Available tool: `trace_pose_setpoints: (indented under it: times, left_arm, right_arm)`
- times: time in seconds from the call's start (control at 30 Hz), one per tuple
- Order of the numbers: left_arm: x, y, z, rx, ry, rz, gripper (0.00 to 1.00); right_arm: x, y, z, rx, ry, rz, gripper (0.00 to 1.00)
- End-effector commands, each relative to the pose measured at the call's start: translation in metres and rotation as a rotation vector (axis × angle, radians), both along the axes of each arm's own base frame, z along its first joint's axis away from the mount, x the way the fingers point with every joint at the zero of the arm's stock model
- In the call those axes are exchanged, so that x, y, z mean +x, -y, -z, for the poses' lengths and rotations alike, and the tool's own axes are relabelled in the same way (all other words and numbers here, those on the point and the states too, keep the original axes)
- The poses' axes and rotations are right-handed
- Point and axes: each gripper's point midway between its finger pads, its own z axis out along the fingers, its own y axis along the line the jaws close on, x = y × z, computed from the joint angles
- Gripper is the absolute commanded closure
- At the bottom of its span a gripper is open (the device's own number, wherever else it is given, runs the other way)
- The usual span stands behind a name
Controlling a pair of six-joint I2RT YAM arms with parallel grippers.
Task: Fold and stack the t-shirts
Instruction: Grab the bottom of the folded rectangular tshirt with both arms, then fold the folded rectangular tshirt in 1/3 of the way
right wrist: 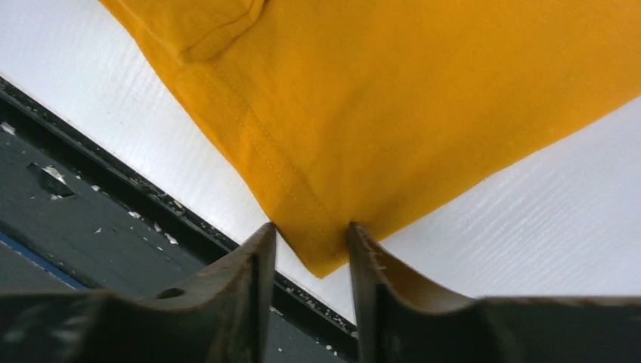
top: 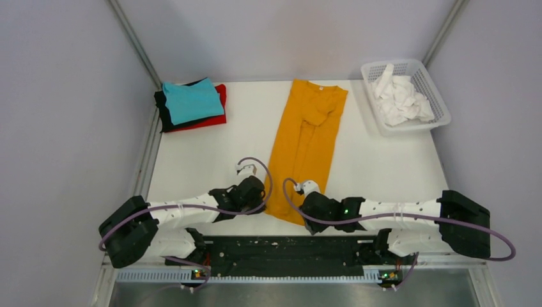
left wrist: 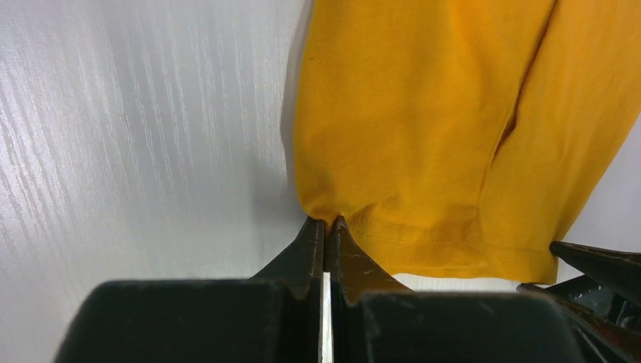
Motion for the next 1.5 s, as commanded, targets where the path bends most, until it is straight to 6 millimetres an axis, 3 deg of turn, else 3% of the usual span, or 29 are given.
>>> trace_pose_setpoints:
  times: [0.0, 0.07, 0.23, 0.33, 0.43, 0.63, 0.8, 0.9, 1.03, 1.17, 1.47]
  left_arm:
    - [-0.022, -0.016, 0.014, 0.07, -0.099, 0.024, 1.0]
    - [-0.03, -0.021, 0.015, 0.08, -0.133, 0.033, 1.0]
    - [-0.062, -0.026, 0.012, 0.009, -0.207, 0.097, 1.0]
    - [-0.072, -0.019, -0.003, -0.083, -0.187, 0.161, 1.0]
    - [-0.063, -0.012, -0.026, -0.149, -0.083, 0.192, 1.0]
    - [-0.02, 0.012, -0.067, -0.2, 0.12, 0.168, 1.0]
    - [0.028, 0.037, -0.111, -0.156, 0.277, 0.155, 1.0]
    - [0.056, 0.052, -0.126, -0.123, 0.336, 0.166, 1.0]
    - [0.096, 0.057, -0.126, -0.103, 0.306, 0.126, 1.0]
    - [0.134, 0.058, -0.114, -0.087, 0.263, 0.093, 1.0]
    - [0.186, 0.072, -0.109, -0.057, 0.209, 0.117, 1.0]
  right_arm:
    - [-0.009, 0.003, 0.003, -0.022, -0.046, 0.015, 0.67]
    - [-0.016, 0.0, 0.003, -0.013, -0.07, -0.013, 0.79]
    - [-0.045, -0.018, -0.006, 0.032, -0.097, -0.165, 1.0]
    - [-0.045, -0.028, -0.018, 0.077, -0.083, -0.175, 1.0]
    - [-0.031, -0.027, -0.029, 0.083, -0.011, -0.125, 1.0]
    - [0.002, -0.023, -0.063, 0.118, 0.127, 0.005, 1.0]
    - [0.063, 0.005, -0.076, 0.108, 0.244, 0.232, 1.0]
    - [0.092, 0.016, -0.094, 0.1, 0.33, 0.317, 1.0]
    - [0.118, 0.033, -0.101, 0.105, 0.355, 0.427, 1.0]
    - [0.144, 0.044, -0.101, 0.142, 0.36, 0.487, 1.0]
    - [0.19, 0.063, -0.101, 0.117, 0.385, 0.561, 1.0]
